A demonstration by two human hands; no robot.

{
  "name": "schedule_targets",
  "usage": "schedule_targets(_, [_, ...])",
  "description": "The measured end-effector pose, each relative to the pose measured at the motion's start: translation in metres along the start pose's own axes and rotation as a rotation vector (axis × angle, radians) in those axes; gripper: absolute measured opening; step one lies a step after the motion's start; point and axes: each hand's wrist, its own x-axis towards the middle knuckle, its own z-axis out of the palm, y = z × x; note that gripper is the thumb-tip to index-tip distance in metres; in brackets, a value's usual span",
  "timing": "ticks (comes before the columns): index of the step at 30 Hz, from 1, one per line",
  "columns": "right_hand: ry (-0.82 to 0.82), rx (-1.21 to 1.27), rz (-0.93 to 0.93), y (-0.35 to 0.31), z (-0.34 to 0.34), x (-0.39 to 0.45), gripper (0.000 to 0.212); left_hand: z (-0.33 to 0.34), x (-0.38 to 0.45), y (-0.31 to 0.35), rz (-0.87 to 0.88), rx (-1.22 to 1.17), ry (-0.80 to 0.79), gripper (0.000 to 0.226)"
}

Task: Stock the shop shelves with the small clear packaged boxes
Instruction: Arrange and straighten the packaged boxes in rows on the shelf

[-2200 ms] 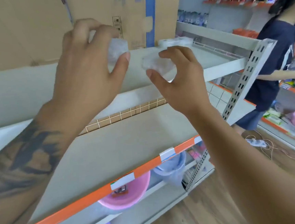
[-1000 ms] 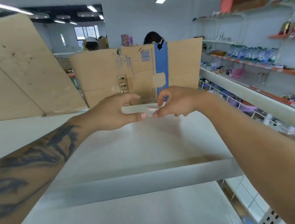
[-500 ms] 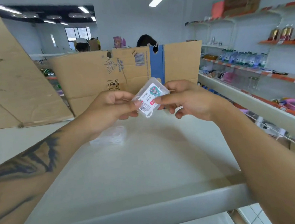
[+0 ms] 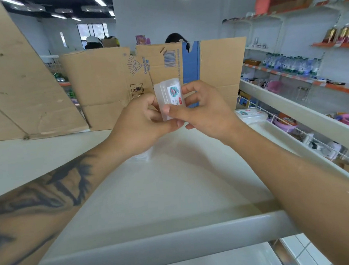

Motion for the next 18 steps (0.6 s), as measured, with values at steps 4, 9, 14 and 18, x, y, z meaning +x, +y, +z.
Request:
schedule_targets(4, [-0.001, -0.157, -0.074, 0.009, -0.002, 0.004, 0.049, -0.015, -0.002, 0.000, 0.063, 0.336, -0.155, 0.052])
schedule_targets(9, [-0.089, -0.800, -0.201, 0.015, -0.025, 0.015, 0.069, -0.059, -0.010, 0.008, -0.095, 0.814, -0.293, 0.082])
schedule_targets(14, [-0.271, -1.165, -0.263, 0.022, -0.025, 0.031, 0.052, -0.076, -0.014, 0.010, -0.253, 0.844, -0.504, 0.097])
schedule_targets(18, [-0.303, -1.152, -0.265, 0.035, -0.027, 0.040, 0.045, -0.081, -0.013, 0.004, -0.271, 0.798, -0.553, 0.087])
